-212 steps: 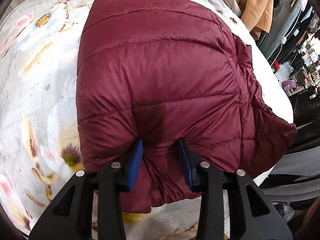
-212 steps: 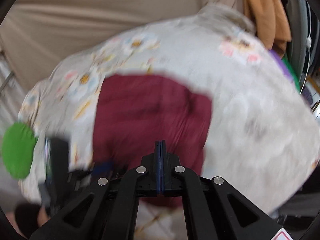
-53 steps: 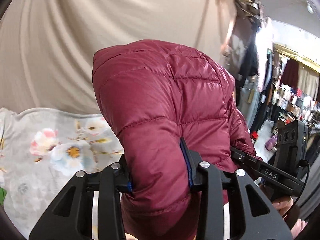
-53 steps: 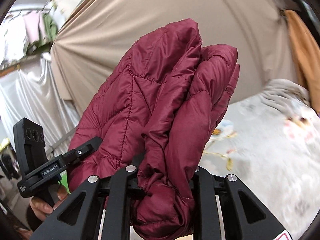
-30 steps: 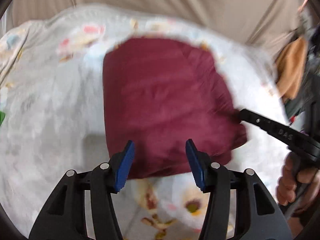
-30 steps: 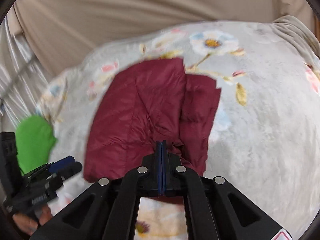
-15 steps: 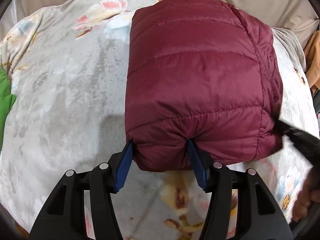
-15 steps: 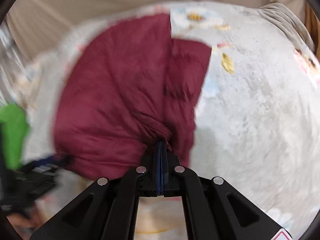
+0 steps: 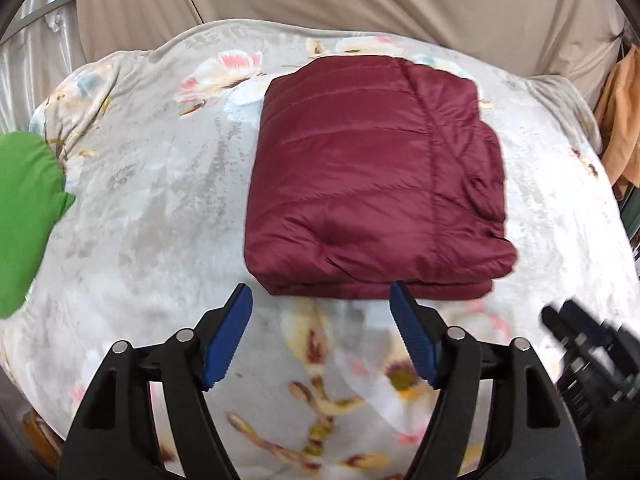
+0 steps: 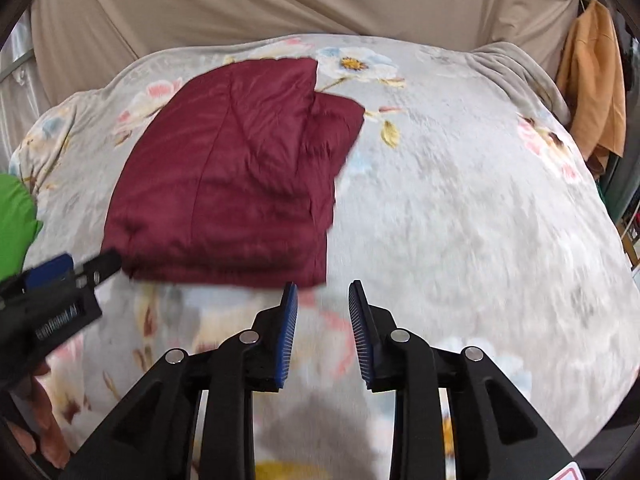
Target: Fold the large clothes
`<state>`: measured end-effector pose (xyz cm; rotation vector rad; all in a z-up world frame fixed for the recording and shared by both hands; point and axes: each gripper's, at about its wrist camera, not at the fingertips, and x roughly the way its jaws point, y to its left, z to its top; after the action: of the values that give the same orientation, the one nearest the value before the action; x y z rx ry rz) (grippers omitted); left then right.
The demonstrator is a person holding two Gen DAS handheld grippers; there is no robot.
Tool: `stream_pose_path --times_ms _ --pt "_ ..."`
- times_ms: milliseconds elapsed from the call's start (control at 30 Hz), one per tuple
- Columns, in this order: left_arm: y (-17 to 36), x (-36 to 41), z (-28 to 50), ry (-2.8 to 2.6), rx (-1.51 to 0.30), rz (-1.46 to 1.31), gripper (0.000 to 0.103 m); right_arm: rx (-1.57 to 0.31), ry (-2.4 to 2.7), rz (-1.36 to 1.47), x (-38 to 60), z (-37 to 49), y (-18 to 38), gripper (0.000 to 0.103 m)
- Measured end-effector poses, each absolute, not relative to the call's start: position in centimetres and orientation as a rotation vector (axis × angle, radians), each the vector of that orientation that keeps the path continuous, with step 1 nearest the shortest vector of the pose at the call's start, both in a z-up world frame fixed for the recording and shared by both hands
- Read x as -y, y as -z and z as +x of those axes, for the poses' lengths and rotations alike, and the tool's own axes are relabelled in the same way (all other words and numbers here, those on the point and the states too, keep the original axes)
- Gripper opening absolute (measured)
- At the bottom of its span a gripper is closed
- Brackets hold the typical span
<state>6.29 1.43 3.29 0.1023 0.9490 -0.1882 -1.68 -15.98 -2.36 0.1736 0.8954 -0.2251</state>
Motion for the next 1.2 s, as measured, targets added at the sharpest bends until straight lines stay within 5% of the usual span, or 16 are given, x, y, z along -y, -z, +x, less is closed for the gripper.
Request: stream_pose_path --times_ms 1200 --pt "-0.5 -0.7 1.2 0.113 -0.916 0.178 0.068 -0.906 0.195 0.126 12.4 -5.6 4.6 0.039"
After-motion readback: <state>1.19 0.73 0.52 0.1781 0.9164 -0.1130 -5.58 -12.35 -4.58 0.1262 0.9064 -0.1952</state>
